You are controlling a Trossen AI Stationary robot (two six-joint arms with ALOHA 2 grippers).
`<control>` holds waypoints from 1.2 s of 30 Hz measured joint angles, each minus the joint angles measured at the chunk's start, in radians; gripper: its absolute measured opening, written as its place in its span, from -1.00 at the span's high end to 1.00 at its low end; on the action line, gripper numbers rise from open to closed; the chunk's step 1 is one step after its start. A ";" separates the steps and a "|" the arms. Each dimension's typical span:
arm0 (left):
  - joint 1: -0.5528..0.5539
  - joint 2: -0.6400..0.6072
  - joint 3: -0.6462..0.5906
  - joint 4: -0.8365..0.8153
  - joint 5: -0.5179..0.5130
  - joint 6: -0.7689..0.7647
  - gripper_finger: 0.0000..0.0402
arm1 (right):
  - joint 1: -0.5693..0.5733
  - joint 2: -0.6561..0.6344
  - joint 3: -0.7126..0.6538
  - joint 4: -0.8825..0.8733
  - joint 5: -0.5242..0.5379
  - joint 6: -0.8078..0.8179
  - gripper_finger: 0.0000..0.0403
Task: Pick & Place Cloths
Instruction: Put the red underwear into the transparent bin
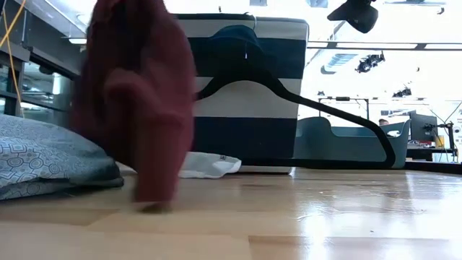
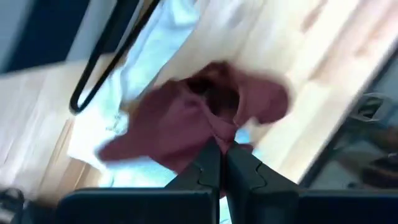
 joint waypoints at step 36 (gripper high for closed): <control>0.001 -0.332 0.331 0.395 -1.055 0.503 1.00 | 0.000 0.000 0.000 0.016 0.000 0.000 -0.17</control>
